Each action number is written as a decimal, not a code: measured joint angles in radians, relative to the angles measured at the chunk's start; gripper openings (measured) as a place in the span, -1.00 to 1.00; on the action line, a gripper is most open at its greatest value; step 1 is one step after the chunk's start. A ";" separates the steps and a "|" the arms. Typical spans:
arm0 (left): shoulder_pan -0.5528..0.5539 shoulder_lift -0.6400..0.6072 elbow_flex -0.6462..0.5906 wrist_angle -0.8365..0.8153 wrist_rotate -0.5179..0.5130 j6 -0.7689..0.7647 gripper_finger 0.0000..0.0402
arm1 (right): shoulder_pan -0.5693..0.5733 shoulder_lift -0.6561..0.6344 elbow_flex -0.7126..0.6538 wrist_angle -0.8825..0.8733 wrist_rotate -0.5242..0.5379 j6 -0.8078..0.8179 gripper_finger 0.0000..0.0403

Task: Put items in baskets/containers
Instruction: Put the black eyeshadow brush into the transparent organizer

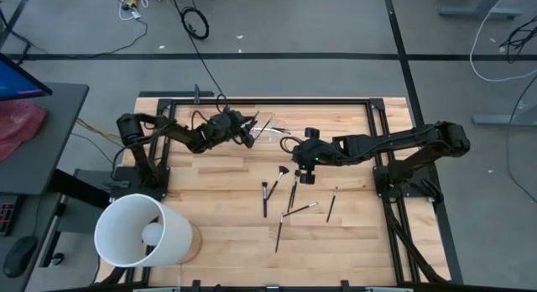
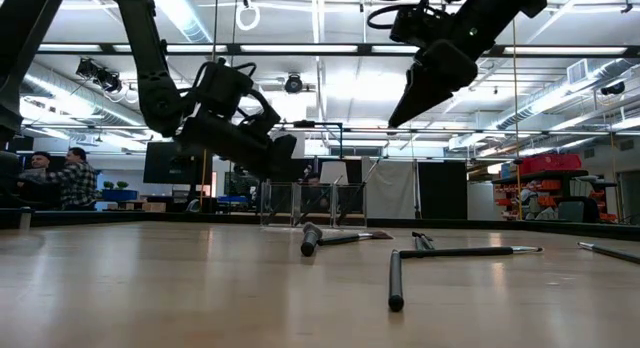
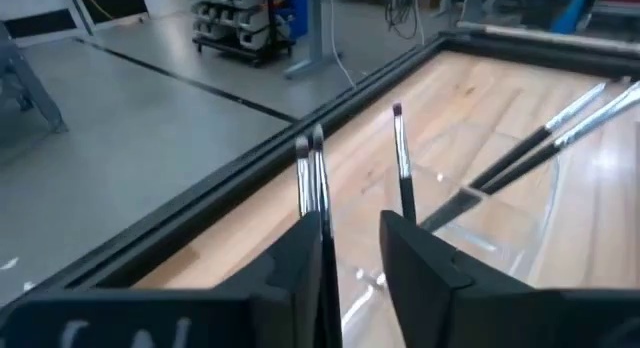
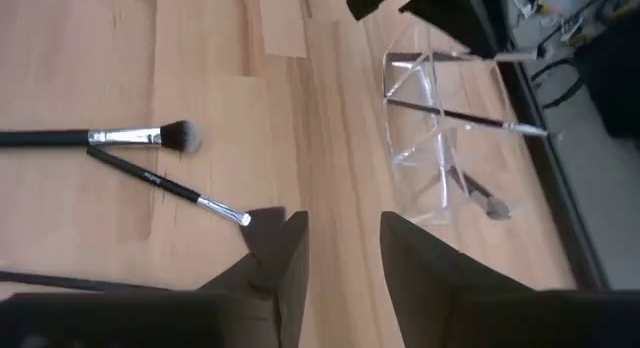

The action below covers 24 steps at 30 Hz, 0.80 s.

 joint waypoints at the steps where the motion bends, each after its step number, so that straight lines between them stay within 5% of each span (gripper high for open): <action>1: -0.002 0.000 0.000 0.015 0.000 0.000 -0.40 | 0.000 0.000 0.000 -0.005 -0.005 0.012 -0.37; 14: -0.150 -0.120 0.000 0.083 -0.040 0.128 -0.24 | 0.012 0.001 -0.264 0.315 -0.174 0.085 -0.37; 19: -0.218 -0.129 0.000 0.067 0.005 0.109 -0.28 | 0.042 0.001 -0.281 0.277 -0.205 0.128 -0.36; 24: -0.256 -0.129 0.000 0.017 0.005 0.097 -0.28 | 0.100 0.001 -0.223 0.149 -0.413 0.077 -0.32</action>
